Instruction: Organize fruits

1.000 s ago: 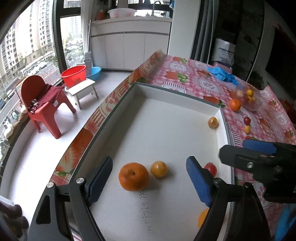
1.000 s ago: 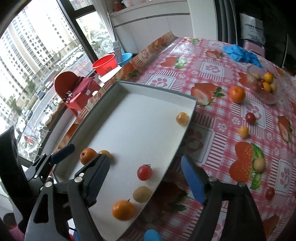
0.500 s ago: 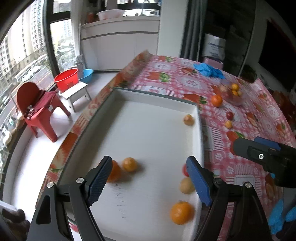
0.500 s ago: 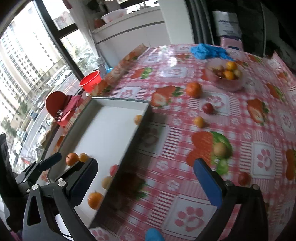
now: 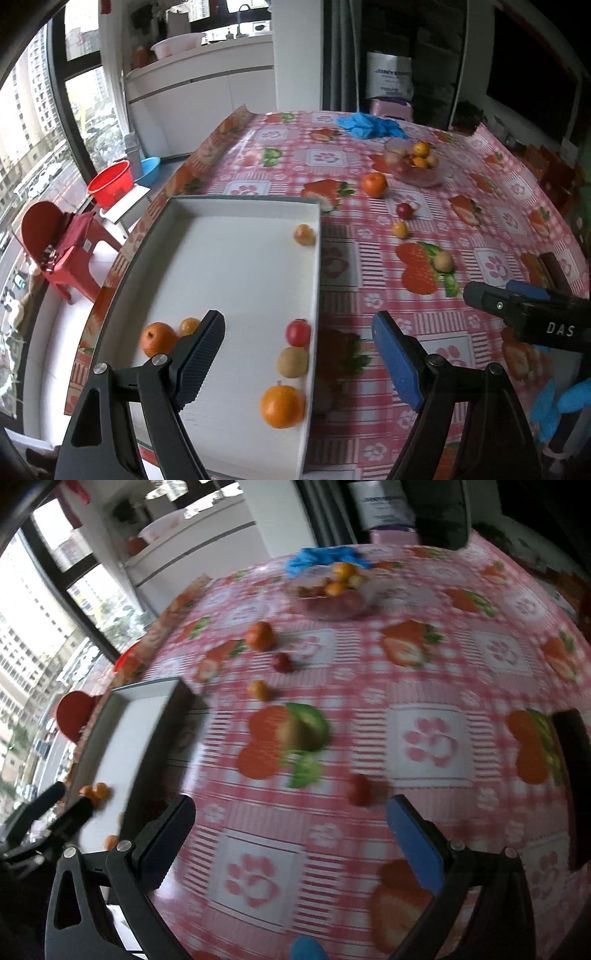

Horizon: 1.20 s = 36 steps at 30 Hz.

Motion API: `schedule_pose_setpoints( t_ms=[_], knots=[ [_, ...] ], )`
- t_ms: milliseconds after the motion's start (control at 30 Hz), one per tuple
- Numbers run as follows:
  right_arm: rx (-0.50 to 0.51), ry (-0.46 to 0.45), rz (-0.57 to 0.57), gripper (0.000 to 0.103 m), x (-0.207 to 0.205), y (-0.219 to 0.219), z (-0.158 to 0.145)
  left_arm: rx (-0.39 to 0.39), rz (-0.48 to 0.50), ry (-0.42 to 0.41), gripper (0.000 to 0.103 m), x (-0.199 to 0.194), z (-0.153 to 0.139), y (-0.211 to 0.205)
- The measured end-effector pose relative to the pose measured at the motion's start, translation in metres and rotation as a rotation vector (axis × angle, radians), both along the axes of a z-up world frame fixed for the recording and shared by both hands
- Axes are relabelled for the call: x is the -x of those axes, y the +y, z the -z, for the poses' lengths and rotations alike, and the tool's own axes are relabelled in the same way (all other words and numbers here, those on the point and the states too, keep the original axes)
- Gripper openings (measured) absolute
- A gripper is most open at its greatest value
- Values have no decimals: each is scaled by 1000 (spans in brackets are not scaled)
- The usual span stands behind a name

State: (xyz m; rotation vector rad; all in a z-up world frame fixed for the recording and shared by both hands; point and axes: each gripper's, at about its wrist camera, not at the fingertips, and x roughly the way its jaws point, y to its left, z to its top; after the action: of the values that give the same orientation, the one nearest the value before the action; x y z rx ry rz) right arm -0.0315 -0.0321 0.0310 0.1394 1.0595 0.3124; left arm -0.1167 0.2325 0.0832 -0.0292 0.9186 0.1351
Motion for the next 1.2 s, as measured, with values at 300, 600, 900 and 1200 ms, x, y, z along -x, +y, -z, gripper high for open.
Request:
schedule_pose_setpoints(
  t_ms=[300,600,900,1200],
  knots=[
    [155,-9,37,103,10,-43,19,-7,47,7,83,-12,-12,-31],
    [270,-65,40,103,22,-60,36,-21,79,8,83,-38,-20,-58],
    [260,-136,20,103,35,-68,44,-25,90,67,83,-94,9,-77],
    [256,-139,21,103,35,-68,44,-32,85,103,83,-142,52,-83]
  ],
)
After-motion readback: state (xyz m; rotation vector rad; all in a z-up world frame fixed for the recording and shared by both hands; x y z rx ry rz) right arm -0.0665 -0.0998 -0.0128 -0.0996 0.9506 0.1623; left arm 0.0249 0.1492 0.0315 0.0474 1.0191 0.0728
